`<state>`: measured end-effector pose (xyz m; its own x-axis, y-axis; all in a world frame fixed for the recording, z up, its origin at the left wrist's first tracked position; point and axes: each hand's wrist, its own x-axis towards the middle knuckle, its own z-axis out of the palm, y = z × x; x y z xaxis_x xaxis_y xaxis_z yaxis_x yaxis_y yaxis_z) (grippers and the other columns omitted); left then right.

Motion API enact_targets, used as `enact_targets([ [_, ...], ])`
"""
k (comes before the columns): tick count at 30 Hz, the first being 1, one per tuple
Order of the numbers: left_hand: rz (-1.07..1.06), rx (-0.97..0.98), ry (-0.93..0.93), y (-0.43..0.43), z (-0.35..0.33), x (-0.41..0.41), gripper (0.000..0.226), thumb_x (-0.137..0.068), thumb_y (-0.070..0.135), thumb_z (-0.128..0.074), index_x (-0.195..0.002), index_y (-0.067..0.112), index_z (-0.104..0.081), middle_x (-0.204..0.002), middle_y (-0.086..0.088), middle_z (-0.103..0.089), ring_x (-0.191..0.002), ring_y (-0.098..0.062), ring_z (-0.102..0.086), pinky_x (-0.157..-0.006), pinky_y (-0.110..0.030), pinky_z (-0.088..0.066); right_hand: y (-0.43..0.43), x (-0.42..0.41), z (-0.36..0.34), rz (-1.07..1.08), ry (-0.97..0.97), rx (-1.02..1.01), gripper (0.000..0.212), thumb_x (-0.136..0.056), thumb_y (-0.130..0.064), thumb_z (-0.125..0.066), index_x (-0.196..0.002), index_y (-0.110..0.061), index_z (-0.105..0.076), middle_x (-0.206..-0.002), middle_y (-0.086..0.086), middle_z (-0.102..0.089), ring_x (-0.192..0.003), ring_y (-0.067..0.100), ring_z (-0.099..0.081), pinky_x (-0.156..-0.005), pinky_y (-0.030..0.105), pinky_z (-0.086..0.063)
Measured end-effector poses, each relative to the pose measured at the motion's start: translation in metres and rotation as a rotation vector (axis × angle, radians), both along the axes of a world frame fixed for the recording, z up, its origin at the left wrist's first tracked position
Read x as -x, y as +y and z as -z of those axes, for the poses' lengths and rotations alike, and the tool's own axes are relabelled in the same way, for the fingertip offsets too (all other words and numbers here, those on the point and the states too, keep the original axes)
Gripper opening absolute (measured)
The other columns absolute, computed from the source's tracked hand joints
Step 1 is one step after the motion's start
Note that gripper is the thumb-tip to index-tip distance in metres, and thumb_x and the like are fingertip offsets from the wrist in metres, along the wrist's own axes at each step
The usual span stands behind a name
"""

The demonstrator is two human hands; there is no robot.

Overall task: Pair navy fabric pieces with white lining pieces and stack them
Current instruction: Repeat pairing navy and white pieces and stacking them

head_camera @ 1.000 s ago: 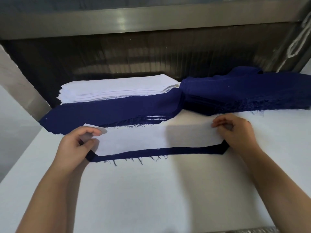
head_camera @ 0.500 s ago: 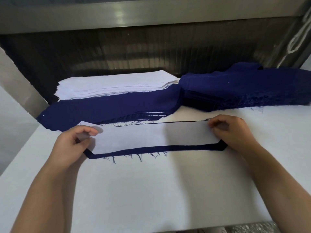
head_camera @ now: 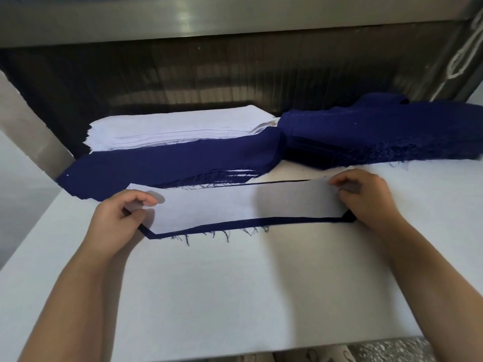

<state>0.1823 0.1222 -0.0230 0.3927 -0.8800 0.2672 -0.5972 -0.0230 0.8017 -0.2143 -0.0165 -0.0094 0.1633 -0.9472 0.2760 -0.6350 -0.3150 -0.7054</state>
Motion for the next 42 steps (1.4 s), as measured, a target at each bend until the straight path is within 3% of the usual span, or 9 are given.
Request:
enact_targets([
  [2,-0.029,0.012,0.060,0.000,0.002,-0.002,0.048,-0.081,-0.016,-0.047,-0.080,0.027,-0.069,-0.098,0.010,-0.072,-0.094,-0.019,-0.061,-0.088,-0.041,-0.049,-0.001,0.001,0.000,0.011,-0.011,-0.005,0.035,-0.077,0.013,-0.057,-0.083,-0.021,-0.064,-0.091,-0.001,-0.060,-0.084,0.012,-0.053,-0.067,-0.007,-0.031],
  [3,-0.046,0.017,0.058,0.000,0.002,-0.002,0.047,-0.081,-0.015,-0.047,-0.079,0.027,-0.069,-0.096,0.011,-0.072,-0.093,-0.020,-0.060,-0.087,-0.043,-0.048,-0.002,0.001,0.000,0.008,-0.010,-0.005,0.037,-0.075,0.013,-0.056,-0.083,-0.022,-0.064,-0.090,-0.001,-0.059,-0.083,0.011,-0.053,-0.067,-0.007,-0.031],
  [8,-0.054,0.004,-0.053,-0.001,-0.006,0.003,0.046,-0.081,-0.016,-0.049,-0.072,0.026,-0.067,-0.084,0.026,-0.068,-0.079,0.007,-0.057,-0.076,-0.006,-0.042,-0.002,0.001,0.000,-0.039,0.036,-0.011,0.037,-0.072,0.013,-0.058,-0.087,-0.019,-0.067,-0.082,-0.012,-0.053,-0.076,0.003,-0.050,-0.065,-0.004,-0.031],
  [10,-0.046,-0.009,-0.075,0.000,-0.006,0.004,0.042,-0.081,-0.017,-0.048,-0.074,0.020,-0.065,-0.082,0.026,-0.067,-0.076,0.011,-0.056,-0.071,0.000,-0.038,-0.001,0.002,0.000,-0.052,0.039,-0.016,0.038,-0.073,0.012,-0.058,-0.088,-0.021,-0.067,-0.084,-0.011,-0.052,-0.078,0.007,-0.048,-0.066,0.001,-0.031],
  [16,-0.035,-0.046,-0.132,0.000,-0.010,0.008,0.041,-0.081,-0.018,-0.050,-0.074,0.020,-0.065,-0.086,0.009,-0.066,-0.075,0.014,-0.055,-0.070,0.002,-0.037,-0.002,0.002,-0.001,-0.101,0.069,-0.018,0.042,-0.074,0.013,-0.057,-0.088,-0.026,-0.063,-0.093,0.001,-0.055,-0.086,0.015,-0.048,-0.068,0.013,-0.030],
  [35,0.005,-0.108,-0.179,0.003,-0.018,0.015,0.036,-0.079,-0.021,-0.052,-0.079,0.012,-0.066,-0.090,0.013,-0.065,-0.078,0.017,-0.054,-0.070,0.002,-0.036,-0.001,0.001,-0.003,-0.061,0.117,0.008,0.036,-0.073,0.014,-0.056,-0.094,-0.012,-0.069,-0.091,0.000,-0.051,-0.084,0.017,-0.048,-0.068,0.013,-0.030],
  [37,0.018,-0.109,-0.177,0.003,-0.020,0.015,0.043,-0.078,-0.022,-0.052,-0.078,0.019,-0.065,-0.092,0.009,-0.067,-0.081,0.014,-0.055,-0.076,-0.003,-0.038,-0.001,0.001,-0.002,-0.062,0.133,0.003,0.036,-0.073,0.014,-0.056,-0.094,-0.012,-0.069,-0.091,0.000,-0.052,-0.086,0.018,-0.050,-0.070,0.015,-0.031],
  [40,-0.043,-0.116,-0.307,0.005,-0.020,0.016,0.051,-0.076,-0.014,-0.061,-0.077,0.036,-0.062,-0.099,0.017,-0.065,-0.102,-0.009,-0.049,-0.096,-0.034,-0.034,-0.001,0.002,-0.001,-0.057,0.120,0.006,0.033,-0.075,0.011,-0.056,-0.092,-0.014,-0.069,-0.092,-0.003,-0.052,-0.094,0.021,-0.050,-0.077,0.018,-0.031],
  [42,-0.129,-0.116,-0.373,0.006,-0.021,0.018,0.053,-0.077,-0.006,-0.067,-0.076,0.046,-0.059,-0.099,0.028,-0.055,-0.101,-0.004,-0.032,-0.089,-0.034,-0.021,-0.001,0.002,0.000,-0.025,0.124,0.029,0.030,-0.078,0.007,-0.057,-0.091,-0.017,-0.069,-0.098,-0.005,-0.053,-0.106,0.024,-0.044,-0.086,0.020,-0.029],
])
